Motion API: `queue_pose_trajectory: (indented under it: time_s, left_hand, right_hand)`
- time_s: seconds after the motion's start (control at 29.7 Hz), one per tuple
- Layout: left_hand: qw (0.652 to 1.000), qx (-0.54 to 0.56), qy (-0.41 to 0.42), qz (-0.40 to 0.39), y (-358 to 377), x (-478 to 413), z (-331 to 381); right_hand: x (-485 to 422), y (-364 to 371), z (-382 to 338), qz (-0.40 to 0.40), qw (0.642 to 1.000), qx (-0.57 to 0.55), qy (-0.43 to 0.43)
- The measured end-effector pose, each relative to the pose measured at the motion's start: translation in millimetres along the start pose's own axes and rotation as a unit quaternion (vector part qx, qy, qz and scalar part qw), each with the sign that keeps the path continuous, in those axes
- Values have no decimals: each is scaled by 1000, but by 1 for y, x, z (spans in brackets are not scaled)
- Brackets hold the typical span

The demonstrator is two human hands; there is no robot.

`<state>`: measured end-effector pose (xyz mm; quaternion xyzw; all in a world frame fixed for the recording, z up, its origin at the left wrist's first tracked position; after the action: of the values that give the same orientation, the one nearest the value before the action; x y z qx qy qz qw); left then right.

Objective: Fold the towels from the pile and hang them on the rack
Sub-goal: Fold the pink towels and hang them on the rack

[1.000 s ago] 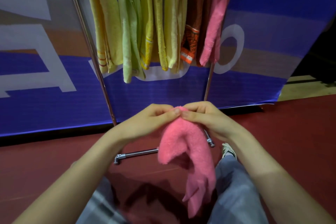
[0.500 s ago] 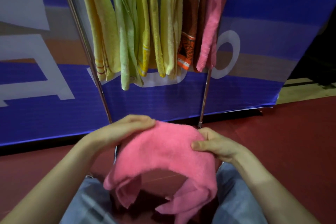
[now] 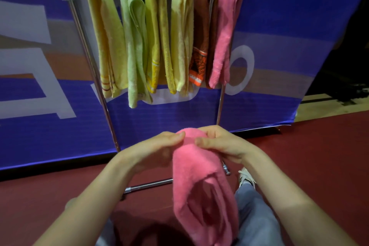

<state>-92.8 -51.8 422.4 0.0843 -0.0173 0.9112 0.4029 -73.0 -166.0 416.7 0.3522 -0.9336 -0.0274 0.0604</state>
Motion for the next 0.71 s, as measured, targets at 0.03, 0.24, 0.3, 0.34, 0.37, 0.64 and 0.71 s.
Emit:
queue_pose_trajectory:
  time_s: [0.03,0.24,0.3,0.34,0.37,0.64,0.71]
  left_hand:
    - [1000,11,6,8,-3,-2,-2]
    - [987,135,26,85,-13,2,0]
    - [988,132,13,78,-16,4,-1]
    - [994,98,5,53,-15,7,0]
    - [998,51,-10,28,-13,8,-2]
    - [999,7,-45,11,-11,23,-8]
    - [999,10,-31,31,-14,24,-6]
  right_hand:
    - [1,-3,4,8,1000,-2,5]
    - [15,-8,37,29,998,-46,27]
    - [15,-7,35,39,996,-76,-3]
    - [13,-5,31,44,995,-87,-18]
    - [10,-3,27,46,994,-94,-32]
    - [-9,10,13,46,995,-71,-44]
    - [-10,11,14,47,996,-70,-38]
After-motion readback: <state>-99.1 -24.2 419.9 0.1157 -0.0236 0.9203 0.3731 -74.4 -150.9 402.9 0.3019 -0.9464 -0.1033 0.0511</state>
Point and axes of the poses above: each hand's wrist, its own x-axis away from the middle knuckle, its own y-axis out of the palm, z = x × y, the point moved 5 cm from there along -x, towards the middle knuckle, and after that the axes turned 3 degrees about -x, right-handed, at the moved point
